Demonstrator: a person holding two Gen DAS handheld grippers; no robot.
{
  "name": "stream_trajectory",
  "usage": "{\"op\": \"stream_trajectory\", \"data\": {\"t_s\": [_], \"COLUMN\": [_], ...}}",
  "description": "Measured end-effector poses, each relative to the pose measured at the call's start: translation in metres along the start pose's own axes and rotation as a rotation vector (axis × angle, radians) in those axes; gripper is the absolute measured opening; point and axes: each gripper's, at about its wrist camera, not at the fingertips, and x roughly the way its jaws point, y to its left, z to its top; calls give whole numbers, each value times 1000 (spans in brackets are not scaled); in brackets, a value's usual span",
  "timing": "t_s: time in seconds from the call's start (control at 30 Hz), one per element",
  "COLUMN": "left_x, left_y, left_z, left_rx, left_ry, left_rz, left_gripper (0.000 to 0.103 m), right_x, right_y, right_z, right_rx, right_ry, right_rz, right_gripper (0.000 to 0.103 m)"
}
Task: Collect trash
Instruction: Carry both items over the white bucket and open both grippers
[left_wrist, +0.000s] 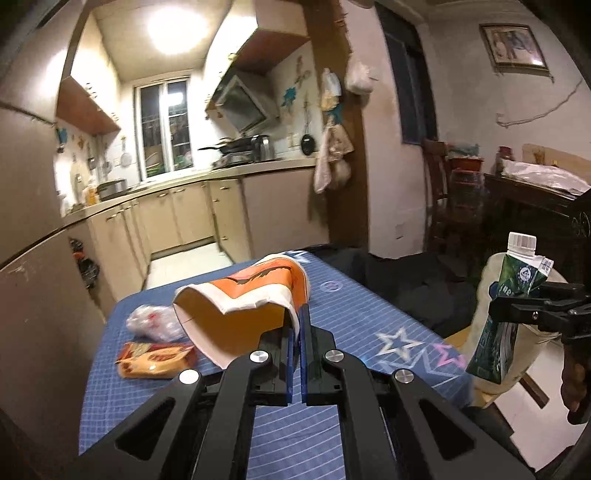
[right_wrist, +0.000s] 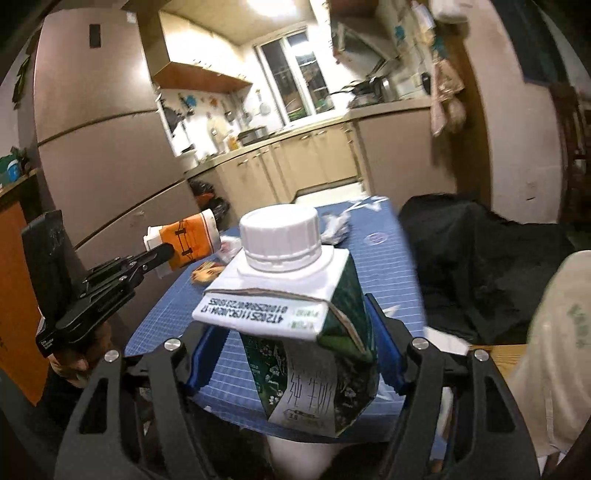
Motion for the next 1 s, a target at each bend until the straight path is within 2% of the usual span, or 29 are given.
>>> {"op": "stream_trajectory", "data": {"t_s": [0.2, 0.63, 0.8, 1.0], "left_x": [15, 70, 87, 112], "left_y": [-46, -199, -254, -312], "left_z": [18, 66, 76, 72], "left_rx": [34, 182, 236, 300], "left_ry": [-12, -38, -41, 9], "left_rz": [-110, -385, -465, -589], "left_gripper": [4, 4, 4, 4], "right_x": [-46, -143, -162, -170], "right_y": [-29, -121, -143, -176], "right_z": [8, 14, 13, 4], "right_rx": [21, 81, 87, 111], "right_ry": [-82, -231, -251, -221], "right_rz": [-107, -399, -478, -532], "right_gripper": [63, 58, 57, 57]}}
